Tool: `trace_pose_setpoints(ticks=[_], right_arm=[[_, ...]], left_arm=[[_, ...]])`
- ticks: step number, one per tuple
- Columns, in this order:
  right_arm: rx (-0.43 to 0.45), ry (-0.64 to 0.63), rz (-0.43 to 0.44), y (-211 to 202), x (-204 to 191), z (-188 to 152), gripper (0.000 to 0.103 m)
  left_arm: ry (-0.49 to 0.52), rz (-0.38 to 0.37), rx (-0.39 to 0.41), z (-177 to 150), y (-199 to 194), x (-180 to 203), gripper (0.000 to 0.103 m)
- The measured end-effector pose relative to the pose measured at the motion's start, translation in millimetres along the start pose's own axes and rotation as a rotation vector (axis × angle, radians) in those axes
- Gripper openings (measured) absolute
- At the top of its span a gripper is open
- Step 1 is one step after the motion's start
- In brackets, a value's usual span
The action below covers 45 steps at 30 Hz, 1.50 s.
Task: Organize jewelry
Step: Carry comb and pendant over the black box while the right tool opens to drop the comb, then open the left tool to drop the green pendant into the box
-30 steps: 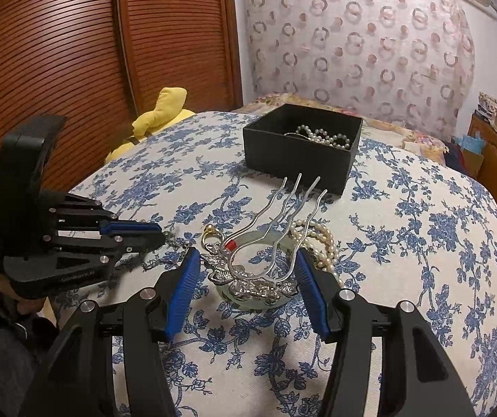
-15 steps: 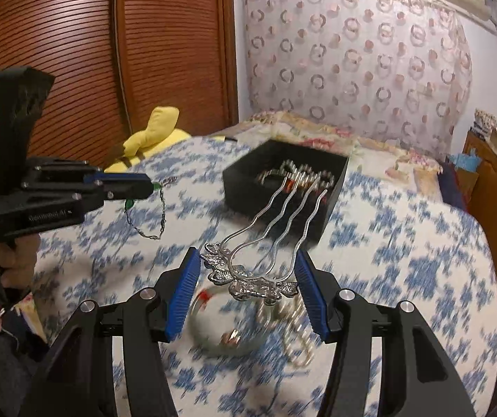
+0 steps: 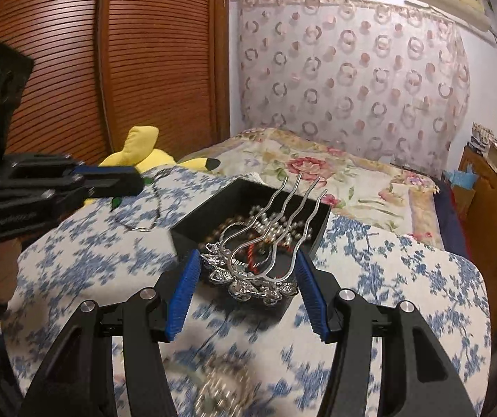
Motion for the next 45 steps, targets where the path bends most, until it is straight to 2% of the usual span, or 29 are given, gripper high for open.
trace_pose_setpoints(ticks=[6, 14, 16, 24, 32, 33, 36, 40, 45], right_arm=[[-0.026, 0.008, 0.003, 28.6, 6.6, 9.8, 0.058], [-0.064, 0.012, 0.000, 48.9, 11.2, 4.6, 0.060], [-0.068, 0.012, 0.000, 50.8, 11.6, 1.8, 0.070], [-0.023, 0.031, -0.003, 21.7, 16.7, 0.7, 0.072], [-0.006, 0.064, -0.007, -3.9, 24.4, -10.0, 0.073], [-0.002, 0.066, -0.008, -7.1, 24.9, -11.3, 0.073], [0.001, 0.075, -0.011, -15.2, 26.7, -15.6, 0.073], [-0.001, 0.073, -0.008, -27.3, 24.5, -25.5, 0.073], [-0.018, 0.075, 0.007, -43.1, 20.4, -44.9, 0.070]], left_arm=[[-0.009, 0.004, -0.019, 1.4, 13.9, -6.4, 0.005], [-0.016, 0.008, -0.035, 7.2, 26.9, -11.0, 0.005], [-0.015, 0.009, -0.037, 10.4, 30.8, -11.0, 0.005], [-0.039, -0.033, -0.055, 17.4, 50.3, -6.8, 0.005], [-0.033, -0.017, -0.081, 14.9, 62.9, -4.1, 0.007], [-0.037, -0.020, -0.086, 13.5, 63.3, -3.9, 0.010], [-0.036, -0.011, -0.091, 9.0, 60.7, -4.1, 0.029], [-0.034, -0.009, -0.089, 3.3, 54.0, -1.9, 0.046], [0.011, 0.002, -0.089, -7.9, 45.7, 6.5, 0.061]])
Point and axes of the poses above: each gripper's, at about its wrist camera, not at the fingertips, and y roughly the way its jaws point, x to its right, z to its top, the point moved 8 cm from there along y, roughly the way its jaws point, and after that the axes turned 13 degrees about y, right-handed, at the moved point
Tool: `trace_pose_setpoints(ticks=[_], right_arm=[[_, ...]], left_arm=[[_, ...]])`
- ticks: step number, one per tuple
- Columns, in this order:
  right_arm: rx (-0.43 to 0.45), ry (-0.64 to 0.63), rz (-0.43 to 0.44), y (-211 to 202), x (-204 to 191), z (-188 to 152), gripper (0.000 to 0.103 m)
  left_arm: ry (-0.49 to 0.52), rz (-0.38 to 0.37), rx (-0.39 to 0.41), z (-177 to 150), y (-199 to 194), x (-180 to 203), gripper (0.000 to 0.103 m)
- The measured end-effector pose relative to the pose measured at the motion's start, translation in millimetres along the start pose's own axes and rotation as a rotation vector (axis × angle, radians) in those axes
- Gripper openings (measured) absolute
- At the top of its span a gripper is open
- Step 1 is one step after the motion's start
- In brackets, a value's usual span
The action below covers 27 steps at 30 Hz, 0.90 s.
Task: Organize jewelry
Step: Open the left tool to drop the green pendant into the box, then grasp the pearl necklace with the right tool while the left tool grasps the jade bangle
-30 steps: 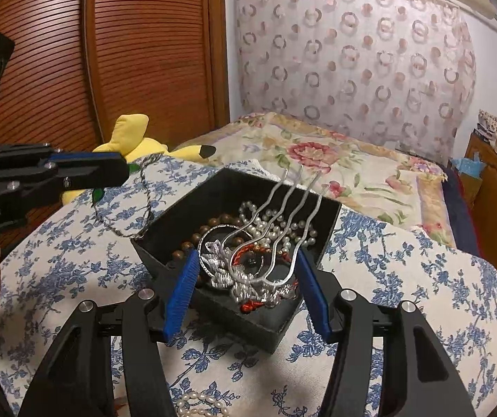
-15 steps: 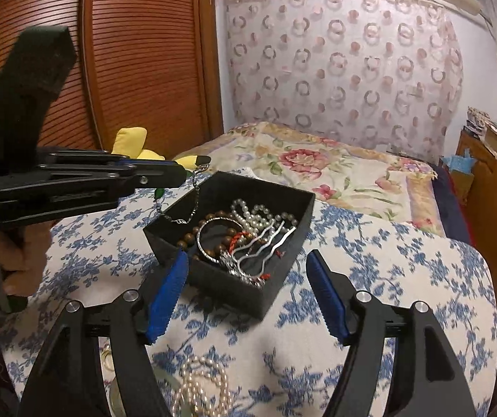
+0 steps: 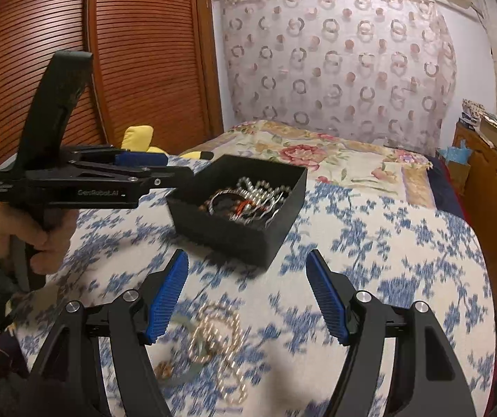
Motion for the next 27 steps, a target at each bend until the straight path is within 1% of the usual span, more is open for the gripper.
trace_pose_setpoints(ticks=[1, 3, 6, 8, 10, 13, 16, 18, 25, 27], right_arm=[[-0.005, -0.004, 0.003, -2.3, -1.7, -4.9, 0.066], [-0.025, -0.014, 0.002, -5.1, -5.5, -17.5, 0.064], [-0.058, -0.027, -0.004, -6.3, -6.6, -34.5, 0.054], [-0.077, -0.031, -0.014, -6.7, -5.9, -43.0, 0.049], [-0.098, -0.034, -0.022, -6.9, -3.7, -51.7, 0.041], [-0.134, -0.016, -0.045, -8.4, 4.7, -63.4, 0.035], [-0.145, -0.002, -0.049, -12.7, 11.0, -67.4, 0.031], [-0.158, -0.006, -0.060, -14.3, 12.8, -71.5, 0.027], [-0.226, -0.034, -0.093, -3.2, 14.1, -82.5, 0.022], [-0.230, -0.044, -0.102, -1.3, 13.5, -82.2, 0.020]], left_arm=[[0.002, -0.007, -0.002, -1.6, -1.1, 2.1, 0.066], [0.012, -0.021, -0.002, -7.3, -5.0, 7.1, 0.075], [0.033, -0.030, -0.005, -17.6, -11.0, 16.7, 0.082], [0.042, -0.040, -0.006, -24.8, -15.3, 22.0, 0.083], [0.045, -0.049, -0.006, -30.8, -19.0, 26.7, 0.086], [0.044, -0.070, -0.013, -41.5, -22.9, 35.7, 0.089], [0.054, -0.083, -0.021, -51.4, -25.2, 45.2, 0.094], [0.057, -0.093, -0.027, -56.4, -25.8, 49.5, 0.095], [0.076, -0.113, -0.066, -72.8, -19.4, 60.7, 0.095], [0.082, -0.111, -0.074, -75.7, -17.5, 61.9, 0.095]])
Point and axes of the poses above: each gripper's, at about its wrist camera, not at the fingertips, and y roughly the way its jaws point, x to its right, z to its top, the point moved 8 cm from there along y, roughly the way its jaws point, and after that the axes turned 13 degrees about y, right-handed, at the moved point
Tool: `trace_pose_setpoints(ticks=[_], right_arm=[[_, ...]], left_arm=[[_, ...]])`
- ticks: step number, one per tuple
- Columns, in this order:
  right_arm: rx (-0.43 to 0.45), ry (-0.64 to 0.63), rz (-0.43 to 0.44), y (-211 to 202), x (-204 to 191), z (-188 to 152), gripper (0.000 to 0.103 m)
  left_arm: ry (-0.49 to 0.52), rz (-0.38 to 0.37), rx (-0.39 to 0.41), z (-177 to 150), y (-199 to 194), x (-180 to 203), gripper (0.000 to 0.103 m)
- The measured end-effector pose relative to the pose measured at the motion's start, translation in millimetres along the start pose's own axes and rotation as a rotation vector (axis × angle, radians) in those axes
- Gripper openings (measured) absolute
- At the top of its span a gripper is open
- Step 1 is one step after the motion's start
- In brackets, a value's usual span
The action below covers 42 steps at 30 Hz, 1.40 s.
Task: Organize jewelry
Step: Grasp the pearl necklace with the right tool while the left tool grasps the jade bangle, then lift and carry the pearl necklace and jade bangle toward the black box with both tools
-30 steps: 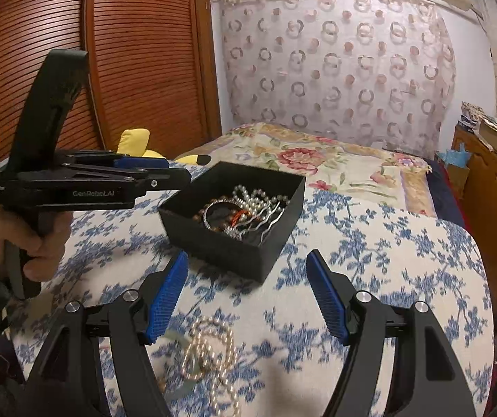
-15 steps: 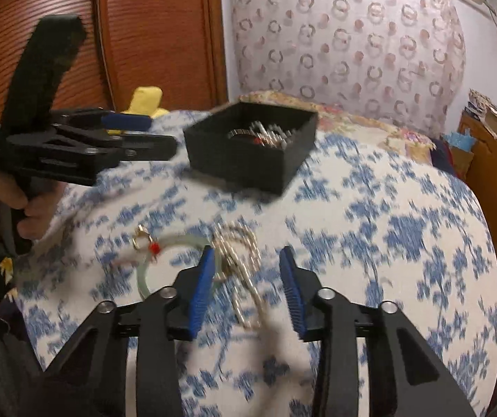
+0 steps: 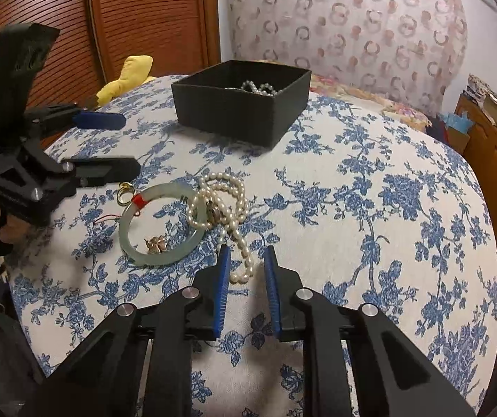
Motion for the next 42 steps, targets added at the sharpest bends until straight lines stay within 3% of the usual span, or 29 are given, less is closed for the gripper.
trace_pose_setpoints(ticks=[3, 13, 20, 23, 28, 31, 36, 39, 42], right_arm=[[-0.008, -0.007, -0.024, 1.9, 1.7, 0.9, 0.005], [0.008, 0.001, -0.120, -1.8, 27.0, -0.4, 0.004], [0.018, 0.024, -0.119, -4.7, 35.0, -2.4, 0.004], [0.017, 0.027, -0.113, -4.6, 34.9, -2.1, 0.004], [0.007, 0.029, -0.089, -3.3, 33.9, -0.6, 0.005], [0.001, 0.031, -0.079, -1.2, 33.3, 2.1, 0.006], [-0.012, 0.022, -0.066, 5.0, 30.5, 5.2, 0.007], [-0.015, 0.014, -0.057, 7.4, 29.6, 7.2, 0.007], [-0.011, 0.021, -0.069, 8.1, 32.8, 9.3, 0.009]], left_arm=[[-0.002, -0.004, -0.009, -2.3, 2.0, 1.2, 0.095], [-0.003, -0.013, -0.042, -2.2, 11.4, 5.3, 0.095], [0.034, -0.051, -0.040, 4.5, 15.9, 19.7, 0.094], [0.057, -0.072, -0.052, 5.5, 18.6, 26.8, 0.079], [0.083, -0.118, -0.084, 4.1, 26.3, 37.0, 0.037], [0.093, -0.139, -0.090, 4.4, 29.6, 41.6, 0.023], [0.136, -0.121, -0.090, 5.2, 33.2, 45.5, 0.017], [0.140, -0.130, -0.083, 4.1, 31.1, 46.2, 0.007], [0.141, -0.121, -0.077, 3.3, 28.1, 45.8, 0.007]])
Point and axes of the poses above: each gripper's, at about its wrist camera, not at the fingertips, and y roughly the way its jaws point, x to its right, z to its top, the point moved 8 cm from there along y, roughly the way its jaws point, and after that the axes turned 13 degrees about y, right-handed, at the moved point
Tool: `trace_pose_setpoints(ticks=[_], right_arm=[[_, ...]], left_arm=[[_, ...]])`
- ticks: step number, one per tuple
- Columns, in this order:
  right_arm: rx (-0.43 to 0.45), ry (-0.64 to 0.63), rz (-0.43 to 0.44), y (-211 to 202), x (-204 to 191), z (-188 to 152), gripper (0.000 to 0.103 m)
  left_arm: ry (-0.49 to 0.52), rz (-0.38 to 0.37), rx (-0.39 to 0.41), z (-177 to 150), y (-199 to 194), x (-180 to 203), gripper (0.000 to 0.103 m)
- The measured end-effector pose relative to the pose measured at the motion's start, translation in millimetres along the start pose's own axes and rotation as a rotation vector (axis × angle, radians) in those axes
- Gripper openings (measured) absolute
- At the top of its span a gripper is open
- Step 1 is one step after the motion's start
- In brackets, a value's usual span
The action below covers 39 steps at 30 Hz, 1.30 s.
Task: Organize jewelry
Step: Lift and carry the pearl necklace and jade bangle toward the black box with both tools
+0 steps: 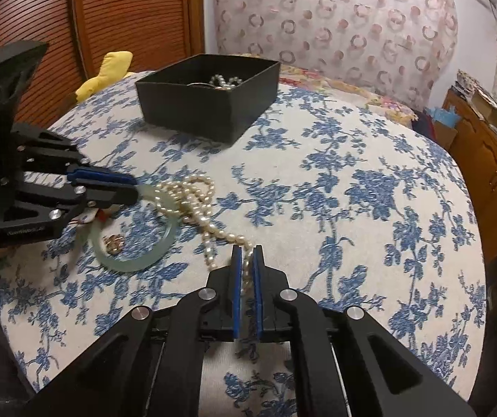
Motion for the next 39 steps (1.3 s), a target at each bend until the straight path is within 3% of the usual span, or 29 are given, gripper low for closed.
trace_pose_setpoints(ticks=[4, 12, 14, 15, 19, 21, 28, 39], right_arm=[[0.013, 0.006, 0.010, -2.0, 0.5, 1.0, 0.026], [0.005, -0.008, -0.006, 4.2, 1.8, 5.3, 0.027], [0.003, -0.018, -0.002, 5.2, -0.1, 6.0, 0.018], [-0.003, -0.025, 0.023, 5.3, -3.9, 5.3, 0.006], [-0.010, -0.037, 0.083, 5.2, -14.4, 4.4, 0.006], [0.008, -0.048, 0.059, 3.2, -16.0, 7.3, 0.005], [0.122, -0.060, 0.109, -34.5, -35.9, 37.6, 0.005], [0.255, -0.103, 0.103, -85.3, -49.1, 90.0, 0.006]], left_arm=[[-0.012, 0.003, 0.017, -0.9, -6.2, -1.7, 0.007], [-0.066, 0.017, 0.064, -2.9, -25.8, -13.7, 0.007], [-0.083, 0.026, 0.080, -2.5, -31.1, -18.3, 0.007], [-0.092, 0.031, 0.086, -2.0, -33.8, -20.9, 0.007], [-0.116, 0.067, 0.112, 2.0, -44.2, -34.0, 0.007], [-0.134, 0.080, 0.126, 4.3, -49.0, -40.9, 0.007], [-0.189, 0.145, 0.187, 16.3, -71.1, -66.2, 0.007], [-0.228, 0.197, 0.246, 27.1, -97.2, -92.5, 0.007]])
Point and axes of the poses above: each gripper's, at about its wrist camera, not at the fingertips, and y roughly the way its jaws point, x to its right, z to its top, the point moved 8 cm from there along y, roughly the way its jaws point, and after that the axes turned 13 degrees about y, right-handed, at the moved point
